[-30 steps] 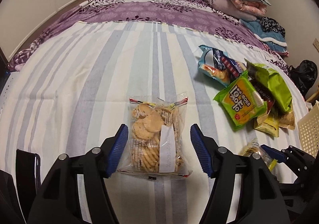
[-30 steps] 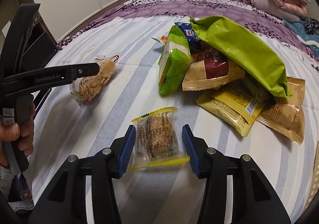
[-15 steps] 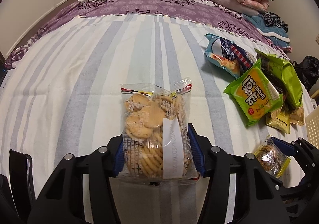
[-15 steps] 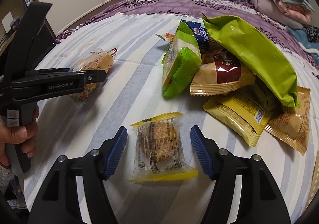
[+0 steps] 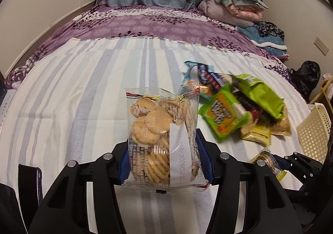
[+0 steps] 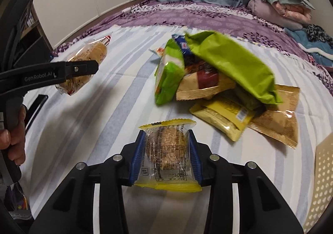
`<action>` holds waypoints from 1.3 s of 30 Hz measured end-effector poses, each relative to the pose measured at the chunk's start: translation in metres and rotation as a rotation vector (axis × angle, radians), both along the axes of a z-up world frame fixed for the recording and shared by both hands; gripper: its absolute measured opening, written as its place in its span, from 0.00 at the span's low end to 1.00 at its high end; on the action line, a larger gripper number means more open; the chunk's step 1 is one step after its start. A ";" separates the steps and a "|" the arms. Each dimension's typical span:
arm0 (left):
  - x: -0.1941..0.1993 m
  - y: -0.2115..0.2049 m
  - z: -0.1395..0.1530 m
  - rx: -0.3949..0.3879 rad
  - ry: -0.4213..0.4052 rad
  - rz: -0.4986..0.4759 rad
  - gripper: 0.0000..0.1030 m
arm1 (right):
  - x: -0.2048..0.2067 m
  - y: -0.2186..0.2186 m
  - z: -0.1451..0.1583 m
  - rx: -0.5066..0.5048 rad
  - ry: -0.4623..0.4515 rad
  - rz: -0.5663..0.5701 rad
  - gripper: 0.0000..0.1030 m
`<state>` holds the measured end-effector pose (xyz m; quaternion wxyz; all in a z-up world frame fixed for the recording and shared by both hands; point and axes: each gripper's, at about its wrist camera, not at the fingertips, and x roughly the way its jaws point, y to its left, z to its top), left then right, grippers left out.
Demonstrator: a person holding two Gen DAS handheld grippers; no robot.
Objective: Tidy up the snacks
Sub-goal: 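Carry both packets to the cream basket and release them inside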
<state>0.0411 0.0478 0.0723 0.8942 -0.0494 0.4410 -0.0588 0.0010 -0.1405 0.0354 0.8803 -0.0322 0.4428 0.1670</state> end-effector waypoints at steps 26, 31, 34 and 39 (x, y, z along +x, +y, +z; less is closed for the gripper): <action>-0.040 -0.116 0.071 0.018 -0.126 -0.264 0.54 | -0.064 -0.128 0.083 0.058 -0.175 -0.324 0.39; -0.047 -0.143 0.078 0.022 -0.136 -0.323 0.54 | -0.080 -0.161 0.088 0.062 -0.195 -0.404 0.39; -0.051 -0.159 0.080 0.024 -0.140 -0.360 0.54 | -0.091 -0.182 0.090 0.061 -0.203 -0.454 0.39; -0.060 -0.187 0.085 0.020 -0.147 -0.422 0.54 | -0.111 -0.221 0.088 0.049 -0.204 -0.549 0.39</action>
